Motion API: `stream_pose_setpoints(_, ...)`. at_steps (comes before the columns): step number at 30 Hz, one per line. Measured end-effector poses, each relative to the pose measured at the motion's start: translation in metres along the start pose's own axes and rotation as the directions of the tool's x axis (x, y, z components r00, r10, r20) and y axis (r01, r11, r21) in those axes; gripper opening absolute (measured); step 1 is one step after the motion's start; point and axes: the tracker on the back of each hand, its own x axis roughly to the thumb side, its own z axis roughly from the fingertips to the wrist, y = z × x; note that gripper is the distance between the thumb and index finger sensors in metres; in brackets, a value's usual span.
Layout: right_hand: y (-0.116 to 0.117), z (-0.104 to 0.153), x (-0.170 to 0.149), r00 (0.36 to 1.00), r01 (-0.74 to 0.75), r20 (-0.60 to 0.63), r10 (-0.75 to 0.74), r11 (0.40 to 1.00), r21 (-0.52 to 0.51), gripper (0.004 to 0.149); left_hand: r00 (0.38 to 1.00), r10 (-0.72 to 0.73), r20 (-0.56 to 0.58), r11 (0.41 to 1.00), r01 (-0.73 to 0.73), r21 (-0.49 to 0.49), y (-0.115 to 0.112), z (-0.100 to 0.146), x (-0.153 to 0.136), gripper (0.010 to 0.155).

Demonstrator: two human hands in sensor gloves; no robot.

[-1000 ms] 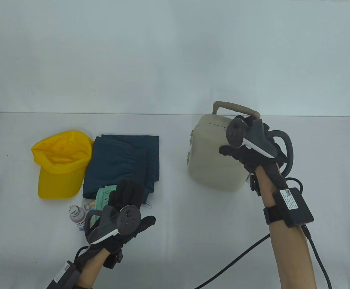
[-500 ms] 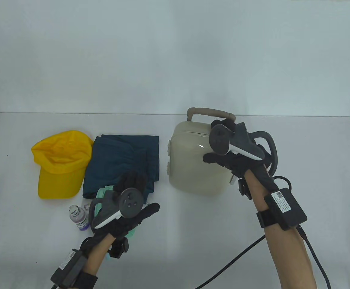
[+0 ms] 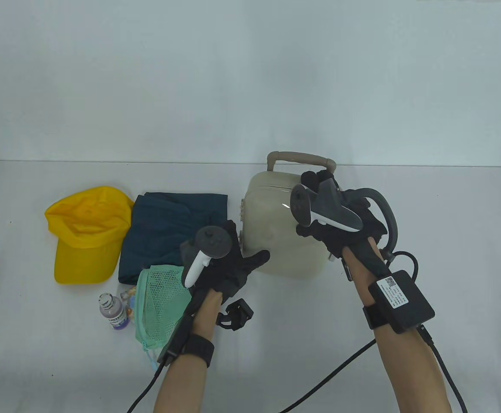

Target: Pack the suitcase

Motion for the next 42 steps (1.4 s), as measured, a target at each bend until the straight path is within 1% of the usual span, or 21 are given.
stream_pose_setpoints(4, 0.004, -0.001, -0.004, 0.999, 0.043, 0.010, -0.043, 0.999, -0.015, 0.103, 0.999, 0.045, -0.009, 0.998, -0.046, -0.046, -0.012, -0.017, -0.014, 0.120)
stream_pose_setpoints(6, 0.004, -0.001, -0.005, 0.999, 0.045, 0.014, -0.045, 0.998, -0.035, 0.103, 0.996, 0.094, 0.003, 0.990, -0.094, -0.108, -0.023, -0.028, -0.019, 0.121)
stream_pose_setpoints(8, 0.006, -0.001, -0.006, 0.998, 0.068, 0.012, -0.067, 0.996, -0.049, 0.103, 0.991, 0.134, -0.003, 0.987, -0.134, -0.093, -0.031, -0.034, -0.020, 0.122)
stream_pose_setpoints(10, 0.008, -0.001, -0.008, 0.997, 0.075, 0.006, -0.075, 0.994, -0.077, 0.103, 0.992, 0.125, -0.008, 0.992, -0.125, -0.022, -0.034, -0.036, -0.019, 0.122)
stream_pose_setpoints(11, 0.009, -0.001, -0.008, 0.997, 0.079, 0.004, -0.078, 0.994, -0.082, 0.103, 0.994, 0.113, -0.004, 0.993, -0.113, -0.018, -0.033, -0.036, -0.019, 0.122)
stream_pose_setpoints(15, 0.012, 0.003, -0.012, 0.994, 0.106, -0.005, -0.107, 0.987, -0.119, 0.102, 0.997, 0.082, 0.010, 0.996, -0.082, 0.029, -0.026, -0.034, -0.015, 0.120)
stream_pose_setpoints(17, 0.011, 0.007, -0.019, 0.990, 0.138, -0.008, -0.140, 0.982, -0.125, 0.101, 0.997, 0.068, 0.030, 0.997, -0.070, 0.044, -0.017, -0.030, -0.010, 0.119)
stream_pose_setpoints(20, 0.007, 0.015, -0.036, 0.971, 0.235, -0.012, -0.240, 0.960, -0.151, 0.100, 0.997, 0.024, 0.077, 0.996, -0.031, 0.084, 0.004, -0.019, 0.004, 0.117)
stream_pose_setpoints(22, 0.005, 0.023, -0.050, 0.942, 0.327, -0.016, -0.335, 0.929, -0.172, 0.099, 0.992, -0.036, 0.117, 0.991, 0.020, 0.134, 0.025, -0.007, 0.020, 0.117)
stream_pose_setpoints(25, 0.013, 0.035, -0.072, 0.869, 0.482, -0.019, -0.495, 0.853, -0.200, 0.099, 0.979, -0.106, 0.175, 0.977, 0.070, 0.201, 0.055, 0.011, 0.044, 0.116)
stream_pose_setpoints(26, 0.017, 0.037, -0.076, 0.849, 0.513, -0.021, -0.527, 0.834, -0.204, 0.100, 0.974, -0.127, 0.186, 0.973, 0.087, 0.212, 0.061, 0.014, 0.051, 0.116)
stream_pose_setpoints(28, 0.031, 0.045, -0.086, 0.786, 0.599, -0.031, -0.617, 0.773, -0.208, 0.100, 0.955, -0.207, 0.211, 0.957, 0.152, 0.248, 0.076, 0.023, 0.068, 0.115)
stream_pose_setpoints(30, 0.050, 0.051, -0.091, 0.717, 0.674, -0.046, -0.696, 0.708, -0.211, 0.100, 0.937, -0.260, 0.233, 0.945, 0.198, 0.259, 0.085, 0.027, 0.084, 0.114)
stream_pose_setpoints(31, 0.060, 0.054, -0.093, 0.678, 0.709, -0.055, -0.733, 0.673, -0.212, 0.100, 0.928, -0.284, 0.241, 0.940, 0.220, 0.261, 0.088, 0.028, 0.091, 0.114)
stream_pose_setpoints(32, 0.075, 0.059, -0.094, 0.621, 0.755, -0.069, -0.781, 0.620, -0.212, 0.100, 0.914, -0.321, 0.247, 0.931, 0.257, 0.260, 0.090, 0.028, 0.100, 0.113)
stream_pose_setpoints(33, 0.089, 0.062, -0.093, 0.574, 0.790, -0.083, -0.815, 0.578, -0.205, 0.100, 0.900, -0.358, 0.248, 0.919, 0.294, 0.261, 0.092, 0.026, 0.109, 0.112)
stream_pose_setpoints(36, 0.122, 0.067, -0.090, 0.475, 0.856, -0.116, -0.872, 0.489, -0.170, 0.101, 0.867, -0.439, 0.235, 0.892, 0.388, 0.233, 0.090, 0.019, 0.128, 0.109)
stream_pose_setpoints(37, 0.138, 0.069, -0.087, 0.422, 0.887, -0.132, -0.897, 0.439, -0.143, 0.102, 0.852, -0.472, 0.226, 0.876, 0.425, 0.225, 0.086, 0.015, 0.134, 0.108)
stream_pose_setpoints(39, 0.154, 0.071, -0.084, 0.368, 0.912, -0.153, -0.917, 0.388, -0.130, 0.102, 0.829, -0.519, 0.208, 0.851, 0.479, 0.214, 0.078, 0.008, 0.140, 0.106)
stream_pose_setpoints(41, 0.172, 0.072, -0.081, 0.330, 0.931, -0.182, -0.926, 0.351, -0.100, 0.102, 0.795, -0.579, 0.182, 0.814, 0.549, 0.190, 0.068, -0.001, 0.143, 0.105)
stream_pose_setpoints(42, 0.180, 0.072, -0.079, 0.317, 0.938, -0.195, -0.928, 0.337, -0.083, 0.102, 0.786, -0.593, 0.174, 0.804, 0.567, 0.179, 0.063, -0.005, 0.143, 0.104)
